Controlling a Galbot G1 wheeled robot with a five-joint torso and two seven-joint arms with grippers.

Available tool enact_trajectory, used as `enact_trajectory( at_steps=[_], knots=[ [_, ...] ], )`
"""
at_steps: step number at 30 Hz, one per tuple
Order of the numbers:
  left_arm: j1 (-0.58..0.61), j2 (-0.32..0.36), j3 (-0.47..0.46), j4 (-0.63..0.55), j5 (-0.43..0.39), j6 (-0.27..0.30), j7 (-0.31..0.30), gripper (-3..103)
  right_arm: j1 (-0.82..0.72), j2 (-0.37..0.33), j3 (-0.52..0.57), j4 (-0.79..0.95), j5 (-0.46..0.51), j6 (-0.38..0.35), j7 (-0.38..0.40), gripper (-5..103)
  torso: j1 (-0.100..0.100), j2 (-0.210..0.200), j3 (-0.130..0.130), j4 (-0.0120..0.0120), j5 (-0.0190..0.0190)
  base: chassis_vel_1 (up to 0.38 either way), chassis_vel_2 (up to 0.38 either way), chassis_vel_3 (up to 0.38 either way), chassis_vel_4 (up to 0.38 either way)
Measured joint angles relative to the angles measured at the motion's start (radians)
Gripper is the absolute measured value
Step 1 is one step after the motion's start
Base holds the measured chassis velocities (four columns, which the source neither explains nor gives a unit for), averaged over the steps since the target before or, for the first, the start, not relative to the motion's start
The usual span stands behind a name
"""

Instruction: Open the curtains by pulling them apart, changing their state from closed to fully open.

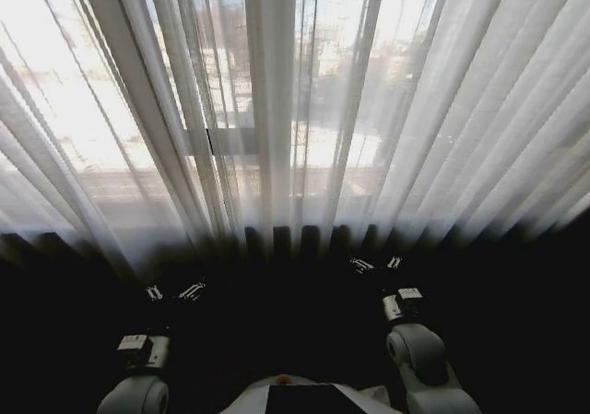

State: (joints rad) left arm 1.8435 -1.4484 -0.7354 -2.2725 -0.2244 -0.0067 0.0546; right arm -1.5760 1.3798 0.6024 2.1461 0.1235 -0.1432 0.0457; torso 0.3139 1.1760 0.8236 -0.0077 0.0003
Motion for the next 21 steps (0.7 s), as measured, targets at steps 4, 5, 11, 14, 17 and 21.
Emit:
enact_trajectory(
  at_steps=[4,5,11,14,17,21],
  knots=[
    [0.001,-0.001,-0.002,0.0,0.0,-0.008,0.012,100,-0.001,0.001,0.0,0.002,0.0,0.0,0.0,100,0.0,0.0,0.0,0.0,-0.0004,-0.191,0.227,0.182,-0.248],
    [0.001,-0.001,-0.002,0.0,0.0,-0.01,0.013,100,-0.001,0.0,0.0,0.003,0.0,0.0,0.0,100,0.0,0.0,0.0,-0.0001,-0.0002,-0.192,0.206,0.198,-0.237],
    [0.004,-0.003,-0.003,0.003,0.0,-0.017,0.013,100,-0.005,0.001,0.0,0.003,0.0,0.001,0.001,100,0.0,0.0,0.0,0.0001,0.0001,-0.202,0.191,0.211,-0.176],
    [0.004,-0.004,-0.004,0.003,0.0,-0.017,0.013,100,-0.005,0.001,0.0,0.003,0.0,0.002,0.001,100,0.0,0.0,0.0,0.0,0.0002,-0.264,0.217,0.241,-0.266],
    [0.005,-0.005,-0.004,0.003,0.0,-0.018,0.014,100,-0.004,0.001,0.0,0.003,0.001,0.003,0.002,100,0.0,0.0,0.0,0.0,0.0,-0.246,0.229,0.26,-0.225],
    [0.005,-0.006,-0.004,0.002,0.001,-0.018,0.014,100,-0.007,0.001,0.0,0.003,0.001,0.005,0.002,100,0.0,0.0,0.0,0.0002,0.0,-0.223,0.25,0.25,-0.225]
  ],
)
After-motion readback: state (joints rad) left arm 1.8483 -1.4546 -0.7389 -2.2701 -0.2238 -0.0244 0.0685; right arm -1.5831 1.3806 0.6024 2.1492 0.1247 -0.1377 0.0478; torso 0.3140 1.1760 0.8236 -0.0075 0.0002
